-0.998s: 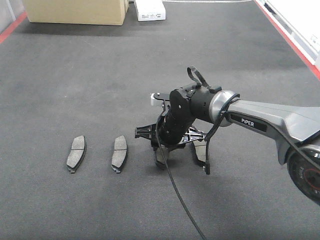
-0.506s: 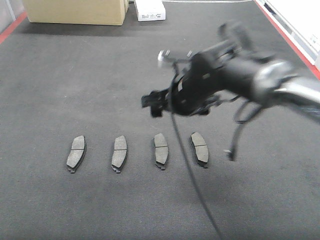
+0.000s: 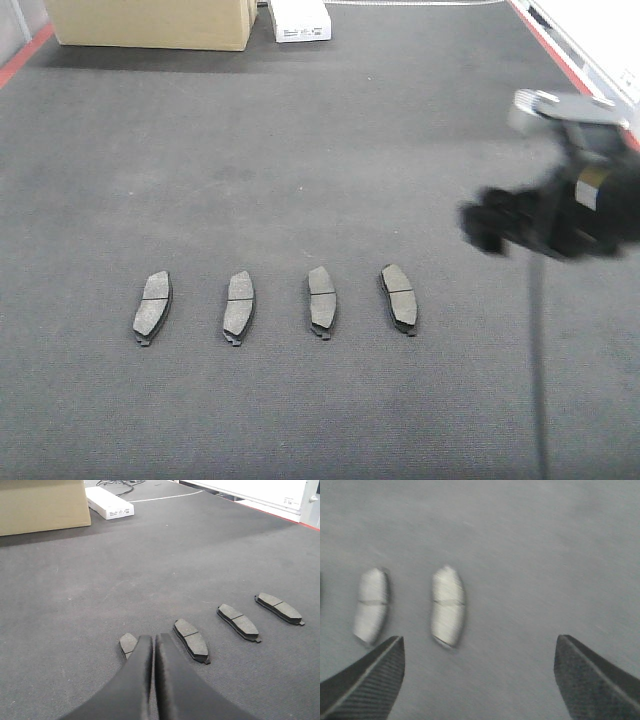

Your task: Move and align brake pads A on conveyor

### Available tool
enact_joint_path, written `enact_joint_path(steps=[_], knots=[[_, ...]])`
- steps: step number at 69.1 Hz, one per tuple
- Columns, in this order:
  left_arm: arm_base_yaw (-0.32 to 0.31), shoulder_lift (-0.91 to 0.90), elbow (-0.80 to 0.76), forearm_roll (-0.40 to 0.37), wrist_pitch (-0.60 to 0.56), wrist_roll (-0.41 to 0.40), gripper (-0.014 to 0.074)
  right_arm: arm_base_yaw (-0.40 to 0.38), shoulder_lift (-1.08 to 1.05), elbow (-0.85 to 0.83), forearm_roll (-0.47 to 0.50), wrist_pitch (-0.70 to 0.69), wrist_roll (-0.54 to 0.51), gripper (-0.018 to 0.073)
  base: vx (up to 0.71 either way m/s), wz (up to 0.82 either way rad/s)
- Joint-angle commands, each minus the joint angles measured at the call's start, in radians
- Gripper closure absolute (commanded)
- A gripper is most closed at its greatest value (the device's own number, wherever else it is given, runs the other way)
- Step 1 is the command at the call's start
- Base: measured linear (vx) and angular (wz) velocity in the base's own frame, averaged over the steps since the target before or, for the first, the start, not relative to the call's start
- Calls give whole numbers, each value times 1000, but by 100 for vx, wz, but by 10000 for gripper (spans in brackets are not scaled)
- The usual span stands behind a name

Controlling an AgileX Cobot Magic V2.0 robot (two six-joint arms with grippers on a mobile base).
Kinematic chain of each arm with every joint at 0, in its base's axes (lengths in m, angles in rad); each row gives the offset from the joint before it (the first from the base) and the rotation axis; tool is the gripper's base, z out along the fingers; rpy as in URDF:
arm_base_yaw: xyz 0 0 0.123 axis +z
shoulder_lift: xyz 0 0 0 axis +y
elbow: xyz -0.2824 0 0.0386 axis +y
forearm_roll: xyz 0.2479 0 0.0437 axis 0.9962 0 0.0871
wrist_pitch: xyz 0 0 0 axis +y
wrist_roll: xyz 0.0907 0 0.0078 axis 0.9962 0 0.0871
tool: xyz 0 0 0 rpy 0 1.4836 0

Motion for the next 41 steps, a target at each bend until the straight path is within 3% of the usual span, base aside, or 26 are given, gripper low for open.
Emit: enact_joint_path(steps=[1, 13, 21, 28, 41], knots=[[-1, 6, -24, 8, -64, 1, 603, -32, -132, 76, -26, -96, -60, -19, 0, 0], [-1, 6, -24, 8, -64, 1, 603, -32, -363, 296, -38, -231, -73, 17, 0, 0], [-1, 6, -24, 8, -64, 1, 603, -32, -522, 424, -39, -298, -108, 100, 0, 0], [-1, 6, -24, 8, -64, 1, 603, -32, -652, 515, -54, -330, -128, 221, 0, 0], [-1, 6, -24, 8, -64, 1, 603, -32, -839, 619, -96, -368, -128, 524, 0, 0]])
